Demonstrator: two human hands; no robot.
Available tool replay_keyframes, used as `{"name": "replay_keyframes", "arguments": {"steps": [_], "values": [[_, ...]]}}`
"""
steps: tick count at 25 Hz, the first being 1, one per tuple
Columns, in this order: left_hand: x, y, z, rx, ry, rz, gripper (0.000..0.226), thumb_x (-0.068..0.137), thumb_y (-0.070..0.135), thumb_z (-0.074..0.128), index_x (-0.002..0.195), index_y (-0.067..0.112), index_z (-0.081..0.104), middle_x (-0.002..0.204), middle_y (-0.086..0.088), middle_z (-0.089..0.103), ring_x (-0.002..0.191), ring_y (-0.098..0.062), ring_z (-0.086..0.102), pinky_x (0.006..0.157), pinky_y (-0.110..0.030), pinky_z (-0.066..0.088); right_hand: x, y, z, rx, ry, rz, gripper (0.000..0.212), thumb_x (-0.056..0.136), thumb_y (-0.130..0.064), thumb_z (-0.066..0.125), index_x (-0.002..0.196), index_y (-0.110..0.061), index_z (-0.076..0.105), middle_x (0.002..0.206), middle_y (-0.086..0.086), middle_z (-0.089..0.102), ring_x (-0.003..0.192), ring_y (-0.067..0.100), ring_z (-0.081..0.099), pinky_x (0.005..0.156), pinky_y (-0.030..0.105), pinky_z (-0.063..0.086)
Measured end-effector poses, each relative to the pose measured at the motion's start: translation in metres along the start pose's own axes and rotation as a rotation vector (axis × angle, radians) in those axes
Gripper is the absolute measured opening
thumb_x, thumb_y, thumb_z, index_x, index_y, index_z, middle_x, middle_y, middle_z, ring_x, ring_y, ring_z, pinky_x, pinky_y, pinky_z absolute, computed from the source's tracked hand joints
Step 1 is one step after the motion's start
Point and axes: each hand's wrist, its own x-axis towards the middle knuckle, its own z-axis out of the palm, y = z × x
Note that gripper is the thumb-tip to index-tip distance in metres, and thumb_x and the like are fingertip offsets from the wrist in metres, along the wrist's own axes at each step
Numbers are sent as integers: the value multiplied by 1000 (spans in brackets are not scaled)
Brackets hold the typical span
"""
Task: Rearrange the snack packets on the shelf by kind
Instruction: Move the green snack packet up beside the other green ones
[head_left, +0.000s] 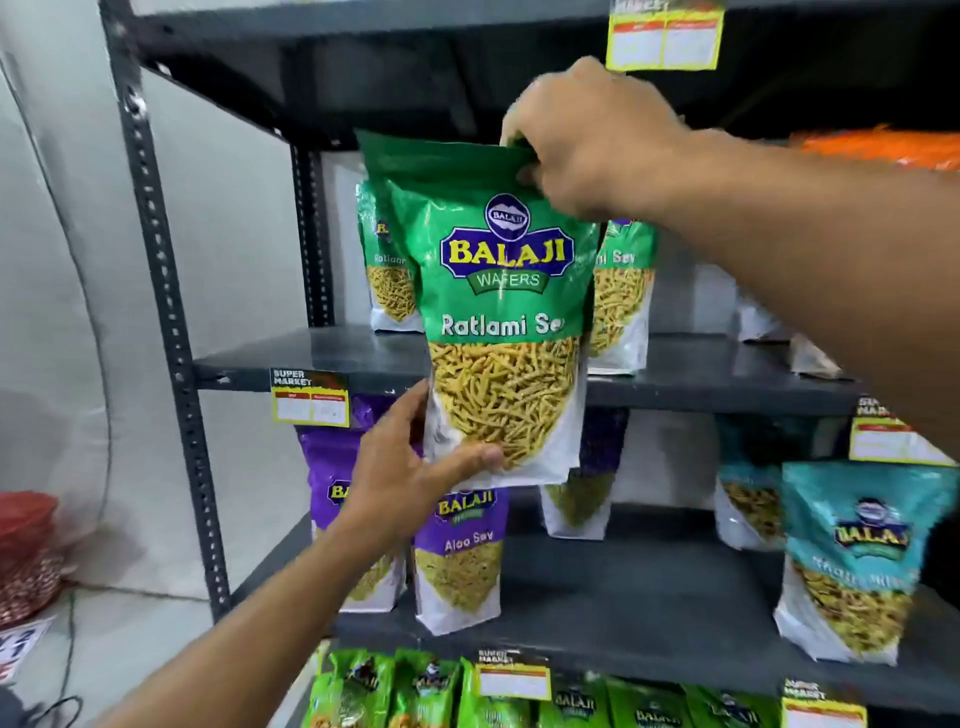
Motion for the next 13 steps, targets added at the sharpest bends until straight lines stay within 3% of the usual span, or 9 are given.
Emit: {"name": "replay_keyframes", "arguments": {"steps": [3, 6, 8, 10, 12, 13], "values": [[53, -3, -24, 104, 20, 65, 64, 51, 70, 77, 102, 34, 63, 84, 32, 70, 76, 15, 61, 70, -6, 45, 47, -8, 3, -51, 66, 44, 32, 76, -4, 64, 103, -20, 64, 106, 21, 61, 93, 45, 59, 65, 42, 42], [100, -17, -39, 154, -46, 44, 77, 51, 74, 74, 112, 28, 62, 100, 15, 75, 96, -7, 69, 91, -30, 53, 84, -17, 20, -81, 45, 108, 36, 71, 6, 60, 102, -12, 64, 102, 22, 61, 84, 45, 59, 63, 41, 42], [127, -30, -44, 199, -95, 30, 74, 52, 73, 73, 110, 27, 62, 102, 12, 75, 97, -12, 68, 91, -34, 53, 102, -21, 39, -89, 23, 133, 39, 68, 10, 57, 99, -10, 65, 99, 21, 63, 82, 44, 60, 62, 40, 42], [147, -44, -48, 233, -124, 13, 61, 57, 65, 77, 104, 29, 62, 94, 22, 73, 92, -2, 67, 83, -19, 51, 116, -24, 59, -89, 6, 147, 41, 66, 12, 56, 98, -11, 66, 98, 21, 63, 81, 43, 60, 61, 39, 41], [158, -57, -49, 264, -151, 11, 44, 62, 54, 81, 95, 34, 60, 79, 38, 68, 80, 17, 62, 66, 1, 41, 124, -26, 78, -102, -4, 156, 43, 65, 13, 56, 98, -12, 66, 97, 20, 63, 80, 43, 60, 61, 39, 42], [160, -63, -49, 271, -164, 0, 40, 63, 52, 82, 91, 36, 58, 75, 40, 66, 75, 24, 57, 61, 3, 38, 125, -27, 86, -109, -10, 157, 43, 65, 13, 57, 99, -12, 66, 97, 19, 64, 81, 43, 61, 61, 39, 42]]}}
